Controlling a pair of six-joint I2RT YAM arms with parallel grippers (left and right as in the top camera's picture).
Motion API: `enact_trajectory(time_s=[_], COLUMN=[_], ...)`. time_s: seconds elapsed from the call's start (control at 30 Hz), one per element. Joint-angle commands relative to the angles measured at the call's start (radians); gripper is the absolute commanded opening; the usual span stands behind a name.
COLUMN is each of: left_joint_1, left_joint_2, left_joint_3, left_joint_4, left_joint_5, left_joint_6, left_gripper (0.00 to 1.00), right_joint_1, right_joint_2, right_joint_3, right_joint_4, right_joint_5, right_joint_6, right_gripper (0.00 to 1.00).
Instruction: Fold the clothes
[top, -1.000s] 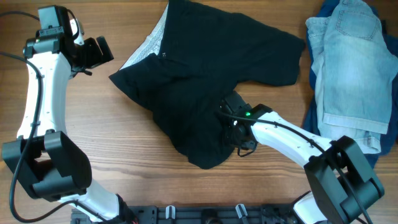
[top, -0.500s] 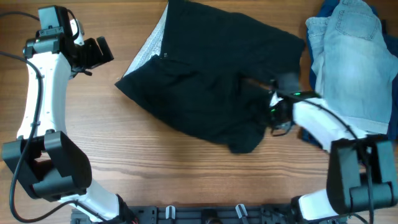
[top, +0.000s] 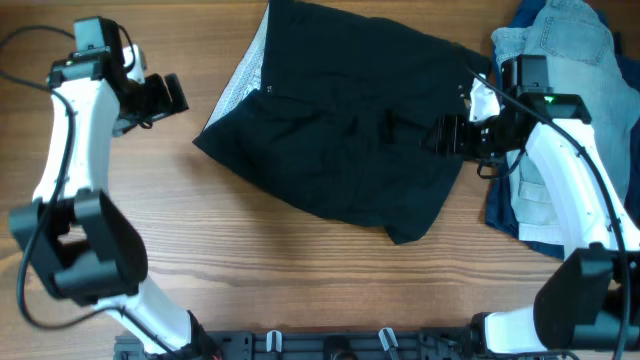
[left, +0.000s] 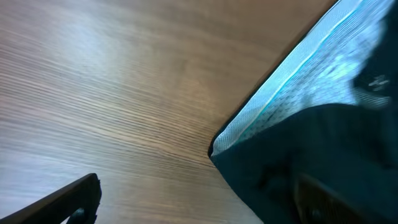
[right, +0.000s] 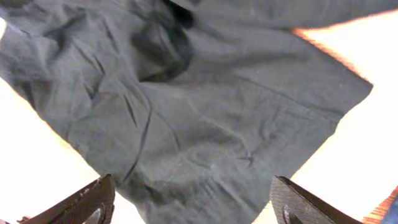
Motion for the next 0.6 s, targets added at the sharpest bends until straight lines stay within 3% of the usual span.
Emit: enact_trajectory(time_s=[0.0, 0.13, 0.23, 0.37, 0.57], left_joint_1=[-0.005, -0.005, -0.006, -0.023, -0.074], left_joint_2=[0.117, 0.198, 0.223, 0.246, 0.260], left_joint_3=[-0.001, -0.001, -0.001, -0.002, -0.002], left_joint_4=[-0.003, 0.018, 0.047, 0.082, 0.098], left_joint_5=[0.083, 0.112, 0.284, 0.294, 0.289], left_joint_6=[0.027, 0.055, 0.176, 0.177, 0.177], left_gripper=[1.00, 1.00, 1.00, 0.98, 0.75], right_joint_1=[0.000, 0.000, 0.000, 0.000, 0.000], right_joint_2=[-0.021, -0.021, -0.021, -0.021, -0.021], right_joint_3=[0.018, 0.018, 0.018, 0.018, 0.018], right_joint_4=[-0.024, -0.023, -0.011, -0.005, 0.016], right_joint_5=[-0.018, -0.018, -0.018, -0.018, -0.003], right_joint_6=[-0.026, -0.025, -0.015, -0.015, 0.046], right_gripper=[0.82, 0.83, 0.83, 0.83, 0.83])
